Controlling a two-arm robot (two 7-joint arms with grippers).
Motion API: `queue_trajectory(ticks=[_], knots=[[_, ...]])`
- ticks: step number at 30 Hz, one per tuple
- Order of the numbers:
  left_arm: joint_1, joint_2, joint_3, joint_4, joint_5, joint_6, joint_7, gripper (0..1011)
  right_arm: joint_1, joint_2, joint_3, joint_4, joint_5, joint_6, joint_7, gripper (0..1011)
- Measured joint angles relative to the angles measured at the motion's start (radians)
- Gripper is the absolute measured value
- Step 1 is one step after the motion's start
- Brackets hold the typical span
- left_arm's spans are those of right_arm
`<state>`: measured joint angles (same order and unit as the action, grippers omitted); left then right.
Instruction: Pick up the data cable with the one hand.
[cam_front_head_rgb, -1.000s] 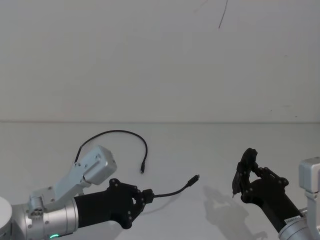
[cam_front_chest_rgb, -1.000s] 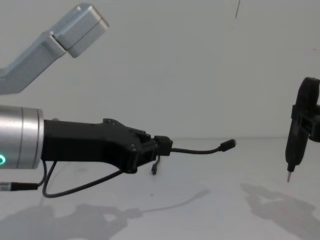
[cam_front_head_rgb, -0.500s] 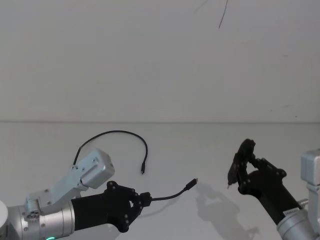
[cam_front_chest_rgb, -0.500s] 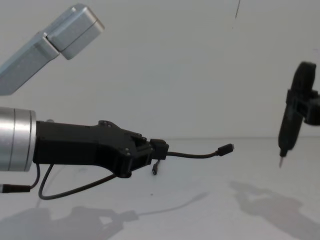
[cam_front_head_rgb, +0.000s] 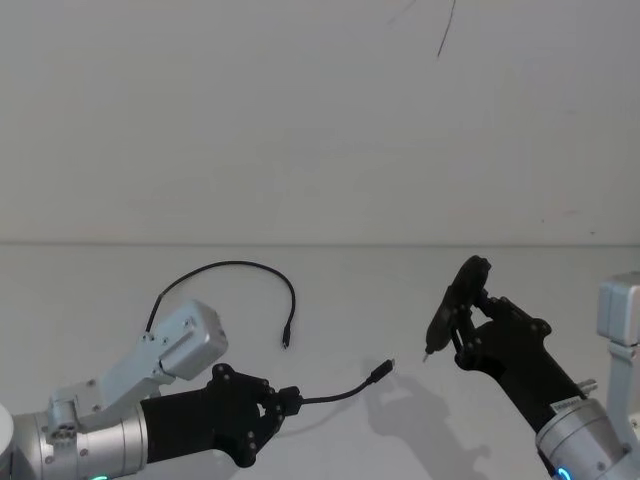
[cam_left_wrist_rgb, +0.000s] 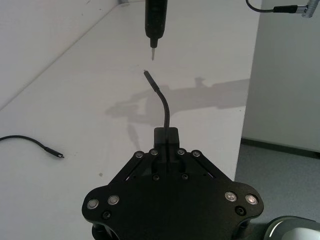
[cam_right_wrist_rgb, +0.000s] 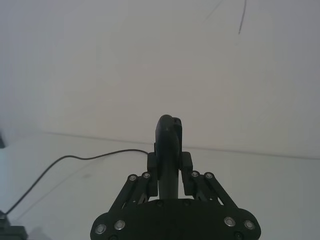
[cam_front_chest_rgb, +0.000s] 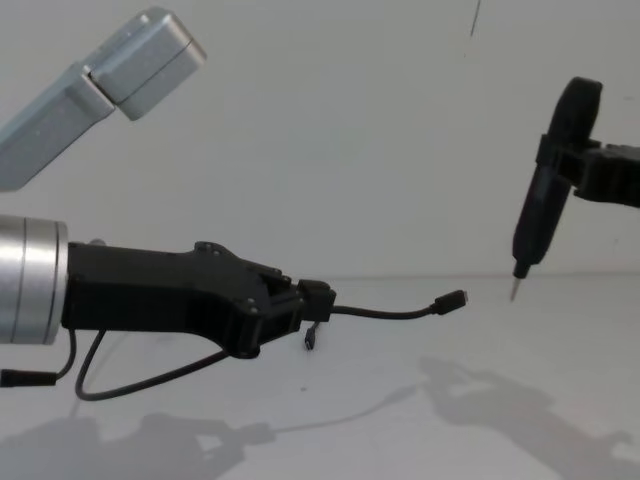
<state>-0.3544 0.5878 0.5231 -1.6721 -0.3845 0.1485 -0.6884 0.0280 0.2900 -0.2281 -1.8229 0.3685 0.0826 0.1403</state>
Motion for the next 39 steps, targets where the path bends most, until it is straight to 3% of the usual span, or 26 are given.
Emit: queue_trajectory(ticks=[16,39], knots=[[0.001,0.002,0.001,-0.001,0.0,-0.001,0.0,32,0.007,-0.022,-0.005,-0.012,0.033,0.054,0.022,269],[0.001,0.003,0.001,-0.002,0.0,-0.001,0.0,32,0.026,-0.032,-0.019,-0.004,0.024,0.056,0.04,269]])
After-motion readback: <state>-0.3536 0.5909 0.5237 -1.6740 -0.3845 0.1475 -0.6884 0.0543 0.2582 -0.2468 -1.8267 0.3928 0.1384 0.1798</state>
